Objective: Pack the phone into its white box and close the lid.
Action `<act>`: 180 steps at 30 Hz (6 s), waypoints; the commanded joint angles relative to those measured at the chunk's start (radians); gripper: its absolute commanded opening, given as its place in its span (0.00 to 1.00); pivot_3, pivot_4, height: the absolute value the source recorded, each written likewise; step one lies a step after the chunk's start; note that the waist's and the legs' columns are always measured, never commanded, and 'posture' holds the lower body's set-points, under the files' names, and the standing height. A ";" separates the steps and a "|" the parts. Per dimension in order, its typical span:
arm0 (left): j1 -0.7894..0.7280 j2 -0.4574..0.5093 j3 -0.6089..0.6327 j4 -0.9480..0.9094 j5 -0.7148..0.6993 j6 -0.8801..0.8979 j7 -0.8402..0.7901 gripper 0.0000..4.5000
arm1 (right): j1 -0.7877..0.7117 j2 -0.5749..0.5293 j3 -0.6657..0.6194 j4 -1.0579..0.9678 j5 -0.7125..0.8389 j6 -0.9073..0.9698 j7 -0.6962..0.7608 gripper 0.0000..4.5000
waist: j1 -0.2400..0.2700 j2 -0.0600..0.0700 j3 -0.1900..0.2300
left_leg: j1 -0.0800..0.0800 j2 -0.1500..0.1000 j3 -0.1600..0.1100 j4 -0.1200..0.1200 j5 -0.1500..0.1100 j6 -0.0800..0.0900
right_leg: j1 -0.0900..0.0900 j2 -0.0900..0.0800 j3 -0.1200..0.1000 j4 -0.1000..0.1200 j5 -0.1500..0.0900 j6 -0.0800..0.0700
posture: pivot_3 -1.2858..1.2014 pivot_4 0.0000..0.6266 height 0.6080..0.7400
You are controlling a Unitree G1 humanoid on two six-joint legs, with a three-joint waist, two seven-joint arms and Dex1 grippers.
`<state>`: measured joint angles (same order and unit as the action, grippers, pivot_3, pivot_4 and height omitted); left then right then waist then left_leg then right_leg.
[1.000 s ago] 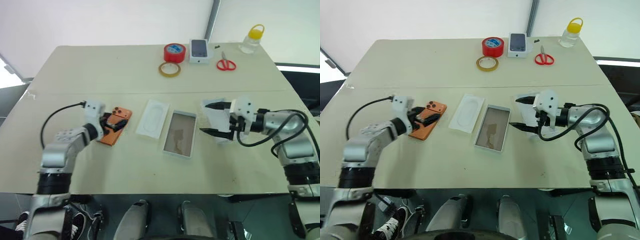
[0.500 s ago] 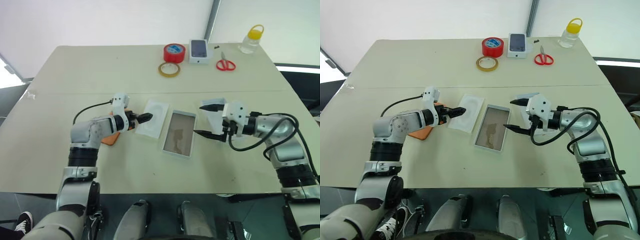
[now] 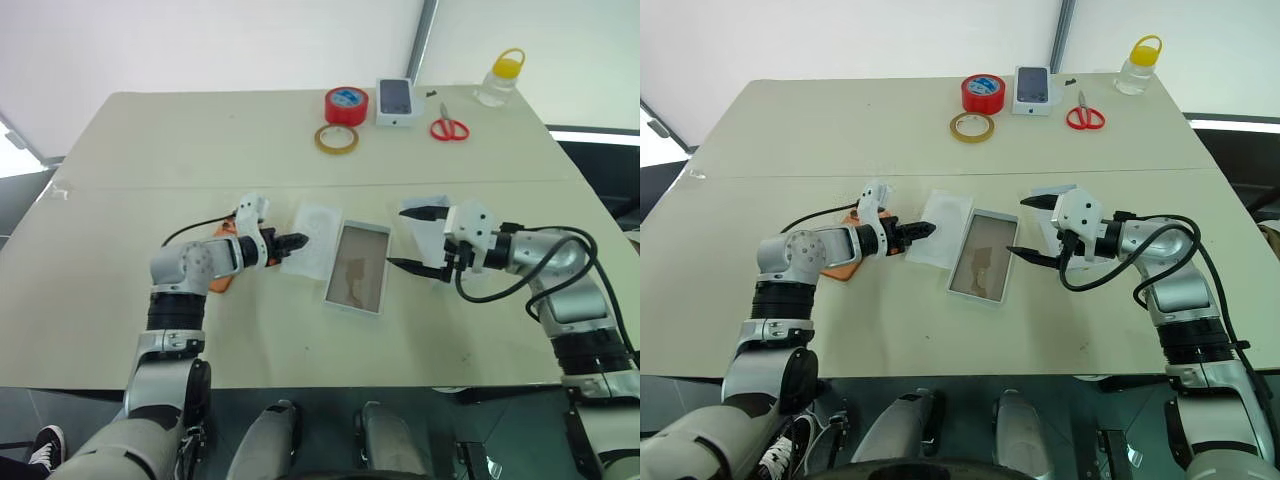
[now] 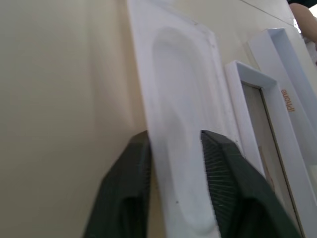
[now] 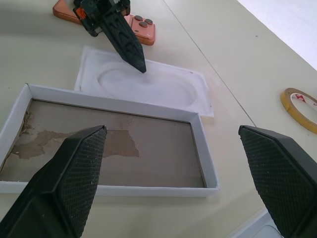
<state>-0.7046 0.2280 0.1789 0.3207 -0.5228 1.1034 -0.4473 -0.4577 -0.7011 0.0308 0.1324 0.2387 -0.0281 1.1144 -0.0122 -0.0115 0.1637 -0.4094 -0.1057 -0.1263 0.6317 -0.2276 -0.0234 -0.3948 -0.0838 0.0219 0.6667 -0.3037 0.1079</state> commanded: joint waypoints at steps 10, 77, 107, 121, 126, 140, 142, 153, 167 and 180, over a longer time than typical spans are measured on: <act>-0.012 -0.015 0.167 -0.078 -0.101 0.042 0.080 0.01 | 0.036 0.048 0.025 -0.223 0.153 0.221 0.005 1.00 | -0.004 -0.001 0.000 | 0.000 0.000 0.000 0.000 0.000 0.000 | -0.001 0.000 0.000 0.000 0.000 0.000 | 0.52 0.24 1.00; 0.042 -0.139 0.088 -0.211 -0.146 -0.083 0.285 0.00 | -0.156 0.136 0.119 0.153 -0.171 -0.054 -0.124 0.76 | -0.007 -0.003 0.001 | 0.000 0.001 0.000 0.000 0.002 -0.003 | -0.002 0.002 0.001 0.002 0.000 0.000 | 0.52 0.24 1.00; 0.181 0.117 -0.031 -0.428 0.029 -0.408 0.054 0.87 | -0.272 0.299 0.224 0.253 -0.249 -0.013 -0.203 0.01 | -0.009 -0.002 0.001 | 0.000 0.001 0.001 -0.001 0.002 -0.003 | -0.003 0.002 0.001 0.002 0.000 0.000 | 0.52 0.24 1.00; 0.267 0.169 0.066 -0.444 0.011 -0.434 0.053 0.87 | -0.426 0.385 0.362 0.573 -0.472 -0.159 -0.327 0.01 | -0.008 -0.002 0.001 | 0.000 0.001 0.000 -0.001 0.002 -0.003 | -0.003 0.002 0.001 0.002 0.000 -0.001 | 0.52 0.24 1.00; 0.266 0.158 0.065 -0.454 0.008 -0.430 0.067 0.87 | -0.452 0.398 0.367 0.642 -0.501 -0.196 -0.337 0.01 | -0.011 -0.002 0.001 | 0.000 0.001 0.000 -0.001 0.002 -0.004 | -0.003 0.002 0.001 0.002 0.000 -0.001 | 0.52 0.24 1.00; 0.251 0.183 0.117 -0.397 -0.036 -0.376 0.067 0.87 | -0.449 0.431 0.245 0.538 -0.363 -0.110 -0.285 0.01 | -0.016 -0.002 0.001 | 0.000 0.001 0.000 -0.001 0.002 -0.004 | -0.003 0.002 0.001 0.003 0.000 -0.001 | 0.52 0.24 1.00; 0.248 0.225 0.137 -0.361 -0.051 -0.346 0.045 0.87 | -0.435 0.448 0.209 0.467 -0.309 -0.080 -0.278 0.01 | -0.026 -0.002 0.001 | 0.000 0.002 0.000 -0.002 0.002 -0.004 | -0.003 0.002 0.001 0.003 0.000 -0.001 | 0.52 0.24 1.00; 0.287 0.596 0.109 -0.027 -0.080 -0.204 -0.372 0.87 | -0.317 0.624 0.379 0.137 -0.374 0.220 -0.351 0.01 | -0.043 -0.002 0.001 | 0.000 0.002 0.000 -0.004 0.003 -0.005 | -0.011 0.003 0.003 0.009 0.000 -0.001 | 0.52 0.24 1.00; 0.189 0.592 -0.067 0.268 0.101 -0.367 -0.572 0.87 | -0.295 0.661 0.543 0.085 -0.456 0.429 -0.328 0.01 | -0.029 -0.003 0.000 | 0.000 0.001 -0.002 -0.004 0.003 -0.004 | -0.013 0.002 0.002 0.010 0.000 -0.002 | 0.52 0.24 1.00; 0.197 0.507 -0.177 0.220 0.125 -0.216 -0.689 0.87 | -0.342 0.653 0.518 0.172 -0.489 0.409 -0.413 0.01 | -0.028 0.003 -0.006 | 0.001 0.000 -0.002 -0.004 0.002 -0.004 | -0.011 0.002 0.002 0.010 0.000 -0.001 | 0.52 0.24 1.00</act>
<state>-0.5529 0.7722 0.0918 0.5226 -0.4170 0.8233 -1.1123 -0.7711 -0.0592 0.5712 0.3153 -0.2512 0.3998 0.7100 -0.0399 -0.0084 0.1581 -0.4084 -0.1060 -0.1281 0.6280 -0.2256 -0.0268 -0.4061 -0.0822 0.0241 0.6768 -0.3037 0.1065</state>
